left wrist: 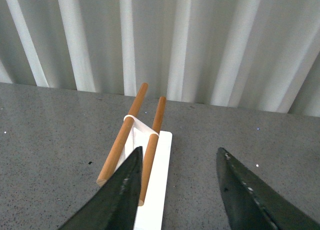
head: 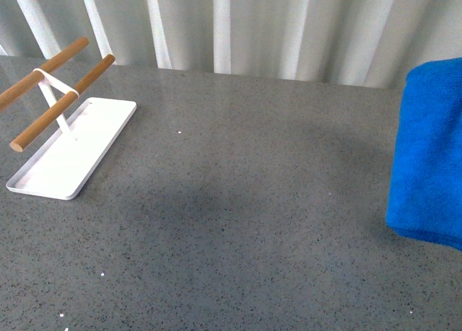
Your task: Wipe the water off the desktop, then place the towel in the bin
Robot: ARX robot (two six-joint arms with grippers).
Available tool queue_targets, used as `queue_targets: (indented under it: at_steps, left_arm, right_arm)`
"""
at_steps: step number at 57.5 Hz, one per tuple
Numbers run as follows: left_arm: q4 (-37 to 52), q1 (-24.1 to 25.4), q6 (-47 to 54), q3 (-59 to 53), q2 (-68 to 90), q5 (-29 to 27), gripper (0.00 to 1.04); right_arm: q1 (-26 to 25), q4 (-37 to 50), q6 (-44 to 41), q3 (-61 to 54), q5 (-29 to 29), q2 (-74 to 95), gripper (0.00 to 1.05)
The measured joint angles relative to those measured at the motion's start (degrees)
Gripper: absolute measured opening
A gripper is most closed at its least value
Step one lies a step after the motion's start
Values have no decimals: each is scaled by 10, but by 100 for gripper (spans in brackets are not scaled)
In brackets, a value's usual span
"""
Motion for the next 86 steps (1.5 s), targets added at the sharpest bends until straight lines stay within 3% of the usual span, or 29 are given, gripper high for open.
queue_targets:
  at_steps: [10,47,62,86]
  left_arm:
    - [-110,0,1,-24,-119,0,3]
    - [-374,0,4,-51,-437,0,4]
    - [-453,0,4,-51,-523,0,4]
    - [-552,0,4,-51,-624,0,4]
  right_arm:
    - [6,-28,-17,0,16,0,4]
    - [46,-55,-38,0,57,-25,4]
    - [74,-76,-42,-6,75,-54,4]
    - [77,-91,-43,-4,77,-61,4]
